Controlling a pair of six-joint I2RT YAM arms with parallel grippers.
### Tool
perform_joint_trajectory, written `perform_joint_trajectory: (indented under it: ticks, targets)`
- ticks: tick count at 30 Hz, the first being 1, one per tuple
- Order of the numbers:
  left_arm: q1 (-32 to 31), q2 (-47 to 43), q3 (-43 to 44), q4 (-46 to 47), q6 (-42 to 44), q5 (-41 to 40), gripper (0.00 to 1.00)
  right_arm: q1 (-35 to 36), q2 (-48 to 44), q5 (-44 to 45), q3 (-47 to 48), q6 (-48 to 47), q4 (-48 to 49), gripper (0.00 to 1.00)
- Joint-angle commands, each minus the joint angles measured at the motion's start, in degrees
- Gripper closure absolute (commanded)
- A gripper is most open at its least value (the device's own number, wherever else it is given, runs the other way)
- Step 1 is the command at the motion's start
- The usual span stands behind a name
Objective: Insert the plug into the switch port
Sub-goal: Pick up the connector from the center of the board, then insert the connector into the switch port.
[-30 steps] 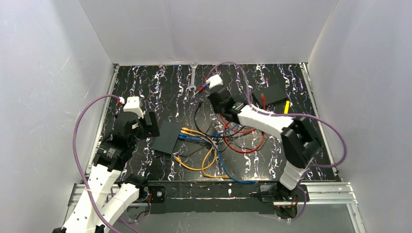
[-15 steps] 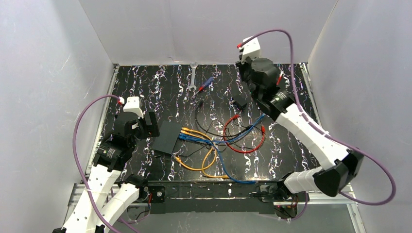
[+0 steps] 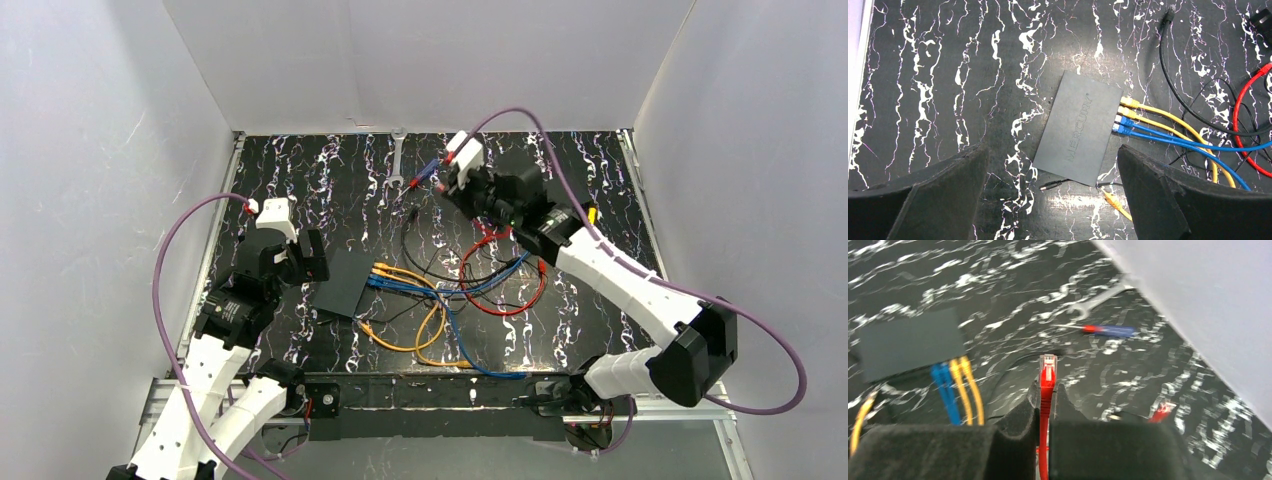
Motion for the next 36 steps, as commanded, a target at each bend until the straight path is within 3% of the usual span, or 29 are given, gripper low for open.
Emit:
perform_joint_trajectory:
  ticks: [1, 10, 27, 36]
  targets:
    - [-0.14, 0.07, -0.38, -0.1, 0.33, -1.04, 0.02, 5.04, -0.46, -8.0, -2.82, -1.08, 1.7, 0.99]
    - [-0.14, 0.48, -0.41, -0.14, 0.33, -0.73, 0.02, 12.98, 3.09, -10.65, -8.17, -1.71, 5.29, 0.99]
    - [-0.1, 0.92, -1.02, 0.34, 0.42, -0.34, 0.02, 17.74, 15.51, -21.07, -12.25, 0.89, 15.68, 0.99]
    - [-0.07, 1.65, -1.2, 0.43, 0.42, -0.33, 0.02, 21.54, 24.83, -18.44, -11.07, -1.34, 16.96, 0.98]
